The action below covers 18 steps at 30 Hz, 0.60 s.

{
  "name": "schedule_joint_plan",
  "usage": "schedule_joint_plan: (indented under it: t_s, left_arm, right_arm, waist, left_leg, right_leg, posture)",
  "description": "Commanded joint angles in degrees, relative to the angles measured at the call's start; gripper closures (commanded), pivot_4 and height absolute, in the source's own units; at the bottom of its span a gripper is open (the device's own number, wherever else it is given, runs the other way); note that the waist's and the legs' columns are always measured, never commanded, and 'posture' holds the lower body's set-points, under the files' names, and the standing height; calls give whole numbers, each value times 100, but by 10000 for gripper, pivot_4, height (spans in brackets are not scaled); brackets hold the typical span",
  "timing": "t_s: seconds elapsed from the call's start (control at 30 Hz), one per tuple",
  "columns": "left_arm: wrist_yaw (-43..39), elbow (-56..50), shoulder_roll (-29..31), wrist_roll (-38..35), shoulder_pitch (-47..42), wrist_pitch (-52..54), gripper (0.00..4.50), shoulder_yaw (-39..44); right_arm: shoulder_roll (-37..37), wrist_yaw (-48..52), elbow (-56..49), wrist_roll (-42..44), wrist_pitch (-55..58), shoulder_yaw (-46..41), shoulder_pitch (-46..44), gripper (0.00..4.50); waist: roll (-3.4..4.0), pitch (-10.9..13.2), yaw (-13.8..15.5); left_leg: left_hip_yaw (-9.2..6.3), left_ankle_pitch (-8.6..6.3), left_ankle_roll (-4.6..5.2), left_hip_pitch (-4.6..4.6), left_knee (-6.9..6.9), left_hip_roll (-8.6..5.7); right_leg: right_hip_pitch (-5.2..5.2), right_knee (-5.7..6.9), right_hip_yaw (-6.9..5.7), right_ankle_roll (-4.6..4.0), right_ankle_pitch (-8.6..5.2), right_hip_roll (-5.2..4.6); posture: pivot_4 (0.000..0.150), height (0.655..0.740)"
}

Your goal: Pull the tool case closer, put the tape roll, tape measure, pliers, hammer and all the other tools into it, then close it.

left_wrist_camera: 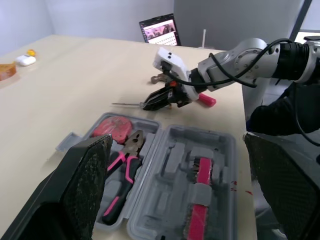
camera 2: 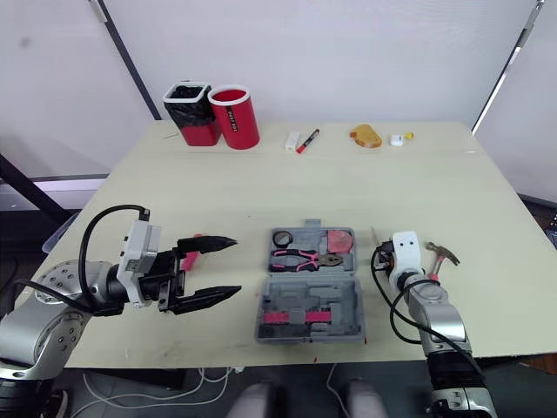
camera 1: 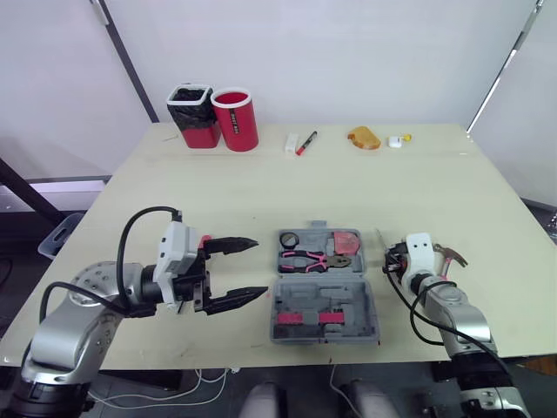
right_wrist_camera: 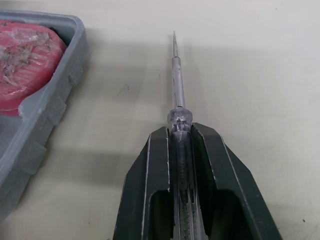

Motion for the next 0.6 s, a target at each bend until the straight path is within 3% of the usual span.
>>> schedule_joint_plan:
  t_s: [0.03, 0.3, 0.6]
  left_arm:
    - [-180, -196, 127, -116, -113, 31, 0, -12]
    - [-668, -105, 171, -66, -402, -12, 0, -342]
    - [-1046, 84, 156, -25, -748, 13, 0, -635]
  right_arm:
    - [-167, 17, -835, 62, 227, -159, 365, 44369]
    - [-145, 99, -2842, 410, 752, -142, 2001, 44370]
    - [365, -116, -3628, 700, 961, -11, 2914, 44370]
  waist:
    - [0, 0, 11]
    - [2, 2, 24]
    - [2, 2, 0]
  left_leg:
    - [-1, 0, 0, -2, 0, 0]
    - [-4, 0, 0, -3, -1, 2]
    - [0, 0, 0, 4, 3, 6]
  right_leg:
    - [0, -1, -1, 0, 0, 0]
    - [-1, -2, -4, 0, -3, 2]
    - [0, 0, 3, -1, -25, 6]
  posture:
    - [1500, 7400]
    - [1500, 7400]
    - [1500, 7400]
